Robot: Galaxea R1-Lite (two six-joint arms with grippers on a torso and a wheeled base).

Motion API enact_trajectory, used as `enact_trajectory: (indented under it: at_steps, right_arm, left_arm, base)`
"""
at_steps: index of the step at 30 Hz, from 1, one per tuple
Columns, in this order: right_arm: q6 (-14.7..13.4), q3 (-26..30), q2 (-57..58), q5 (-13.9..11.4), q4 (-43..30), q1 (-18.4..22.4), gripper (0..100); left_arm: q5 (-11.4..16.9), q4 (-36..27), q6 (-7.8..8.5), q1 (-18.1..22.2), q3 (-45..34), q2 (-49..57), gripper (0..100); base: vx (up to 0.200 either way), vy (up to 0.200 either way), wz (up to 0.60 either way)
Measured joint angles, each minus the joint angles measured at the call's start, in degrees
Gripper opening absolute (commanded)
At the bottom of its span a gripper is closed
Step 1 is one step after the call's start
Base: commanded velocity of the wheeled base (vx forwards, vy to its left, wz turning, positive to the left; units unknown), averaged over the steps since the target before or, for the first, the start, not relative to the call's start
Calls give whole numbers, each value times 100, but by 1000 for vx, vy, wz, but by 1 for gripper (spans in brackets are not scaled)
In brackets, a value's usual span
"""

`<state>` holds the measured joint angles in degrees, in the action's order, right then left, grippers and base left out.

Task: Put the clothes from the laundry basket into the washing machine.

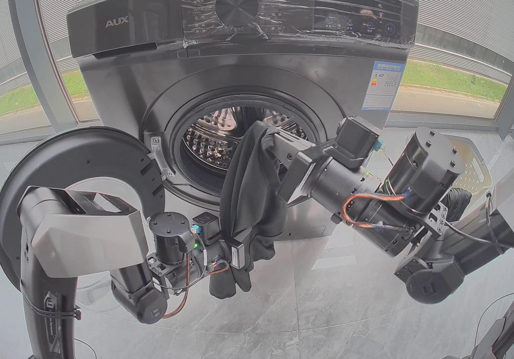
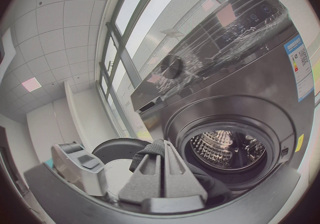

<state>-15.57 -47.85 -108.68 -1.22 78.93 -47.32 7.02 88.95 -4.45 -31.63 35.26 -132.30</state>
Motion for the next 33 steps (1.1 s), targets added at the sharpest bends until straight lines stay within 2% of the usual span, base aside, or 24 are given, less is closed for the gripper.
enact_trajectory:
  at_steps: [3,8,14,15,19,22,33]
  right_arm:
    - [-2,-132,-105,22,-5,171,0]
    - [-5,-347,-328,38,2,466,0]
    - [-24,-479,-636,40,90,806,0]
    - [-28,-494,-714,38,137,877,0]
    - [-33,-471,-953,16,339,1028,0]
    - [-35,-374,-1117,-12,439,1095,0]
    - [-5,72,-1587,-110,769,1111,0]
  left_arm:
    - [118,0,-6,-77,-310,278,0]
    - [480,2,-4,-172,-1020,916,0]
    - [1096,2,-28,-223,-1980,1899,0]
    - [1257,2,-48,-223,-2187,2153,0]
    - [1613,9,-143,-212,-2616,2784,0]
    - [1703,6,-204,-194,-2793,3109,0]
    - [1662,-2,-272,-37,-2672,3435,0]
  base:
    - [0,0,0]
    - [0,0,0]
    - [0,0,0]
    - [0,0,0]
    - [0,0,0]
    - [0,0,0]
    - [0,0,0]
